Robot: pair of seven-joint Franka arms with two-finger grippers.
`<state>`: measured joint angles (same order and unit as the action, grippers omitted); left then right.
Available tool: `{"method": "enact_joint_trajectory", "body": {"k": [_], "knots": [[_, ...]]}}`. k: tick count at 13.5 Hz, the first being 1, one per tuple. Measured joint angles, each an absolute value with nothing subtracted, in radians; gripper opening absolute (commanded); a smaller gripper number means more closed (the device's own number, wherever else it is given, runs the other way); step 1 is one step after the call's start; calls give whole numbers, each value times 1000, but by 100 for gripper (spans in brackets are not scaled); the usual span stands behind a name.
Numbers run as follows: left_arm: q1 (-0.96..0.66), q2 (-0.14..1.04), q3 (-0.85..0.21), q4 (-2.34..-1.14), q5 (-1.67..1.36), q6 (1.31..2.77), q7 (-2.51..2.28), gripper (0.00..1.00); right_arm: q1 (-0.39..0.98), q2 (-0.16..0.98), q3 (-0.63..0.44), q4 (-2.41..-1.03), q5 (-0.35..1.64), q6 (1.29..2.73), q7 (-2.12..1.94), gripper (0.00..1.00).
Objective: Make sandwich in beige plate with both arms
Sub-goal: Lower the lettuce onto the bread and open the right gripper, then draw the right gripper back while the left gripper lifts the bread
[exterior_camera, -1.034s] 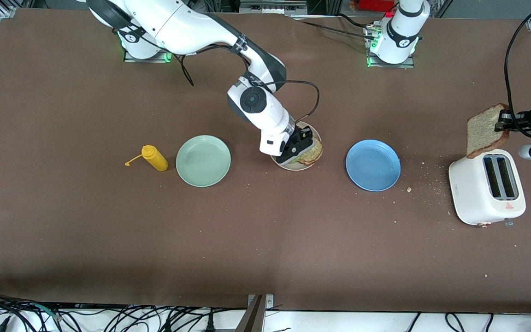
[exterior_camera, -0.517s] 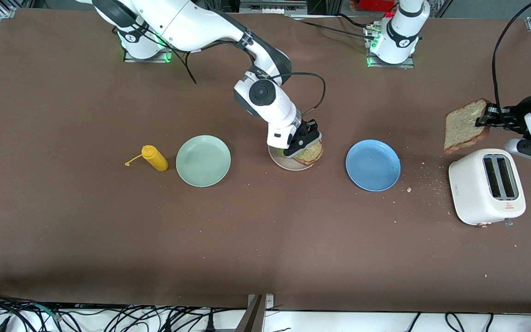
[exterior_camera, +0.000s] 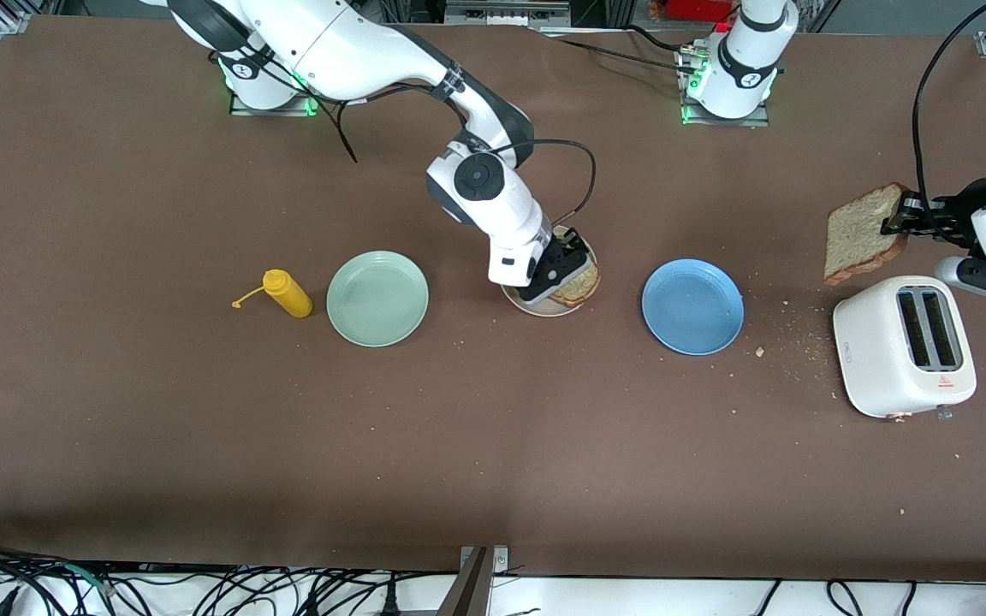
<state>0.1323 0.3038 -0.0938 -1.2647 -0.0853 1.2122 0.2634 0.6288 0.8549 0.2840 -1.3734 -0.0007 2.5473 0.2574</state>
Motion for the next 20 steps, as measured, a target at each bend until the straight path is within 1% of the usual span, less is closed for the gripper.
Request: {"method": "enact_joint_trajectory", "body": {"k": [4,9,14,17,19,20], "knots": [[132,304,-94,-1265,-85,1212,263,0,537,745,274,-1381,-1,2361,230,100],[132,304,-95,-1265,-86,1212,263,0,403,572,271,-1530,-1,2296,196,100],[132,304,-96,-1265,-190,1202,263,0,241,380,268,-1595,-1,1967,155,100],[109,312,-122,-1288,-281,1191,227,0,129,277,266,-1673,-1,1895,153,100],[51,334,-143,-1310,-345,1191,157,0,52,234,258,-1706,-1,1855,151,100],[14,355,-147,-1314,-380,1192,139,0,30,218,237,-1711,-1,1834,139,100]]}}
